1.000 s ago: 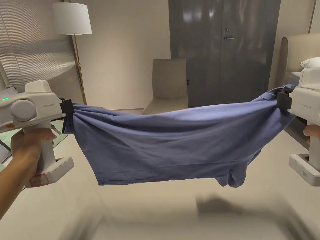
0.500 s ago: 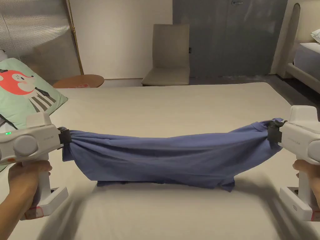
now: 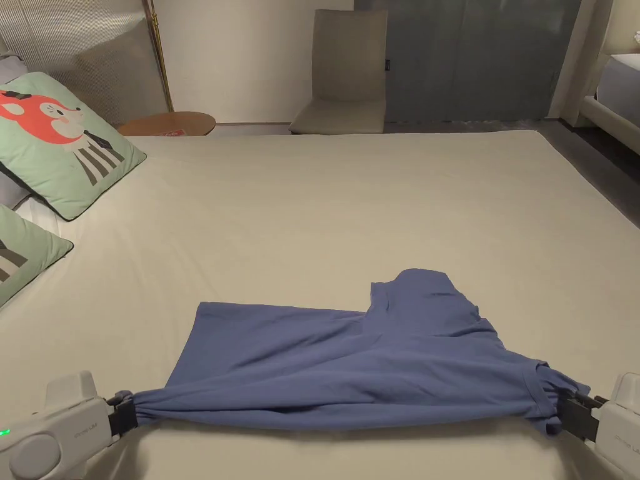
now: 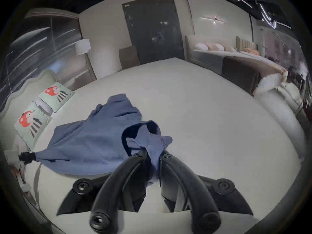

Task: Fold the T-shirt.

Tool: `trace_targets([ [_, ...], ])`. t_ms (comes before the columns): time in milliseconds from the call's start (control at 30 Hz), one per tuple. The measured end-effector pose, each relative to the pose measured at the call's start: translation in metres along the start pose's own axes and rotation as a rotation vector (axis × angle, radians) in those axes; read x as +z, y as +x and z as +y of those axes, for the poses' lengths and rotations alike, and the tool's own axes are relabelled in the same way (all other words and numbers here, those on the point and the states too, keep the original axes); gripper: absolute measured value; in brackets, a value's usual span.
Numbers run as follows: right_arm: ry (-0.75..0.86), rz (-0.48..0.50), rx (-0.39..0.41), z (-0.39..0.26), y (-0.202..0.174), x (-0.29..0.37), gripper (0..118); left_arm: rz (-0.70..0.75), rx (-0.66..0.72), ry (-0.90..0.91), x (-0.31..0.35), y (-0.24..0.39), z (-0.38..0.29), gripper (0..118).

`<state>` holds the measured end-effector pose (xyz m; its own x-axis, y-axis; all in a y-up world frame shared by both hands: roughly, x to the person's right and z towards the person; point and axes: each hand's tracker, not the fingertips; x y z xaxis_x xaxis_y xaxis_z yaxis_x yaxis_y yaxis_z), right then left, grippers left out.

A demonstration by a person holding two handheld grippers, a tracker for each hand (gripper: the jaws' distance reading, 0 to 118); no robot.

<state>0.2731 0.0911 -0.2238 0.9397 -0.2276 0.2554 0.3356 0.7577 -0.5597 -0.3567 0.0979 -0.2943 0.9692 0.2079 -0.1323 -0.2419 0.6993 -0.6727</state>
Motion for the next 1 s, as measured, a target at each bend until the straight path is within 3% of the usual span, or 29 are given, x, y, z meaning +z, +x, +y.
trace_targets([
  [100,-0.01,0.011,-0.025,-0.025,0.015,0.016,12,-0.005,0.008,0.006,0.024,-0.009,-0.022,5],
  [367,-0.103,-0.05,0.064,-0.076,0.024,0.059,12,0.031,0.001,-0.092,0.05,-0.028,-0.07,5],
  [467,-0.133,-0.046,0.038,-0.087,0.025,0.057,12,0.024,0.051,-0.105,0.049,-0.031,-0.076,6],
  [500,-0.12,-0.04,0.014,-0.088,0.025,0.06,13,0.027,0.066,-0.096,0.051,-0.03,-0.076,10],
  [533,-0.1,-0.033,-0.022,-0.086,0.026,0.064,21,0.032,0.079,-0.092,0.052,-0.031,-0.076,25],
  [600,-0.134,-0.077,-0.056,-0.077,0.025,0.074,54,0.079,0.062,-0.094,0.056,-0.031,-0.076,57],
  [633,-0.132,-0.11,-0.041,-0.073,0.023,0.077,77,0.097,0.041,-0.092,0.06,-0.029,-0.074,80],
  [700,-0.079,-0.146,-0.003,-0.063,0.017,0.088,101,0.084,-0.001,-0.068,0.069,-0.025,-0.067,107],
  [1000,0.314,-0.059,0.109,0.027,-0.05,0.136,103,-0.08,-0.044,0.285,0.134,0.044,0.003,109],
])
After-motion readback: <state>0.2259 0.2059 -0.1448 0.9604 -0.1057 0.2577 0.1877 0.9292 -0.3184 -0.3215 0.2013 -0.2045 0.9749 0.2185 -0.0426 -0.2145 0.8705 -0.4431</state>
